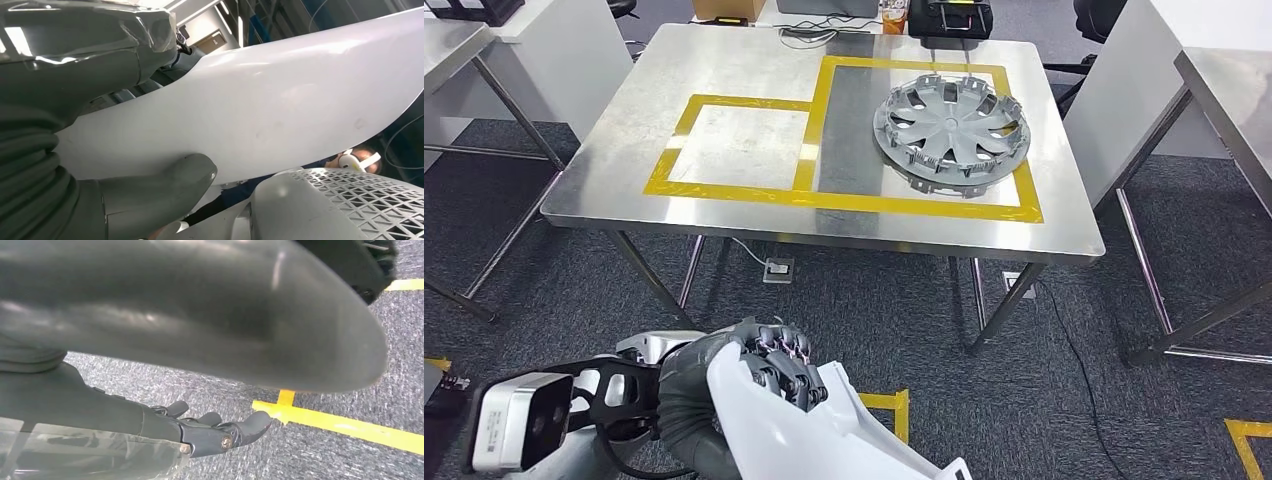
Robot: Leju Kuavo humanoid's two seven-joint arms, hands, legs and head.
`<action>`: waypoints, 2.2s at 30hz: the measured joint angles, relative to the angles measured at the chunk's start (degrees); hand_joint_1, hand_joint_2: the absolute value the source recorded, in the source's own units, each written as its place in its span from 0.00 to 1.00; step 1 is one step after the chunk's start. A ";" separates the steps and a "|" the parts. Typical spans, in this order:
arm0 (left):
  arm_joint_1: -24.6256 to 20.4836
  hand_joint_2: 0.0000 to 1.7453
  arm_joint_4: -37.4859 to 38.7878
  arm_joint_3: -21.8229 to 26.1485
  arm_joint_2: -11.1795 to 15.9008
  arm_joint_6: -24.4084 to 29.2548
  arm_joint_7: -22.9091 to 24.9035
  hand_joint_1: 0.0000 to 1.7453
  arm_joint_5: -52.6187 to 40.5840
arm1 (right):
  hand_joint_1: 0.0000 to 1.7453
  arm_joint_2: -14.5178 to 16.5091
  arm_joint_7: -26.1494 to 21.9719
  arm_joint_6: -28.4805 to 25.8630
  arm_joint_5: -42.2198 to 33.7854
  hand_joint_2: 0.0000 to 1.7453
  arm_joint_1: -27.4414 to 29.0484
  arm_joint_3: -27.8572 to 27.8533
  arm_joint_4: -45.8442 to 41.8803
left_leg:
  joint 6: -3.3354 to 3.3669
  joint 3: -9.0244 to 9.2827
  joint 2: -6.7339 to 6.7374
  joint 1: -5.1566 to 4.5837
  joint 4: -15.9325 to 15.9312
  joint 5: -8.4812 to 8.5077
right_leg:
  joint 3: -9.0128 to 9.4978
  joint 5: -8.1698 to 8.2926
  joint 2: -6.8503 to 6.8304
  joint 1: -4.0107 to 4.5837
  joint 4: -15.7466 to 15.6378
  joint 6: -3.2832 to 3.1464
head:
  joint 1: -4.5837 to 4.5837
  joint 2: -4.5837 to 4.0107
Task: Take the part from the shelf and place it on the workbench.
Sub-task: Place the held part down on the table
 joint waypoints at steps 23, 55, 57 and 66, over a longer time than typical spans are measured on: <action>-0.14 1.00 -0.69 0.11 -0.12 0.04 0.26 1.00 -0.51 | 0.00 0.27 -0.72 -0.10 0.18 0.00 -0.20 -0.20 0.04 | -0.50 -0.14 0.22 -0.26 0.39 -0.71 | 6.80 4.88 0.07 0.23 -13.45 -0.89 | -0.37 0.00; -0.37 1.00 -1.42 0.03 -0.24 0.09 0.62 1.00 -0.61 | 0.00 -0.10 -0.85 -0.22 0.65 0.00 -0.60 -0.25 0.32 | -0.46 -1.11 0.07 0.31 0.08 0.68 | 8.46 1.24 0.29 0.04 -11.51 -0.67 | -0.28 0.00; -0.45 1.00 -1.41 -0.07 -0.30 0.04 0.62 1.00 -0.61 | 0.00 -0.22 -0.89 -0.29 0.65 0.00 -0.58 -0.26 0.41 | 0.11 -0.51 0.13 0.28 -0.34 0.53 | 4.34 -1.25 0.26 0.05 -4.23 -1.05 | -0.19 0.00; -0.34 1.00 -1.32 -0.44 -0.36 -0.01 0.65 1.00 -0.65 | 0.00 -0.39 -0.88 -0.75 0.69 0.00 -0.46 -0.40 0.70 | -1.09 1.00 -0.23 -0.43 0.81 -2.24 | 5.36 5.98 0.13 0.15 -13.50 -0.23 | -0.09 0.00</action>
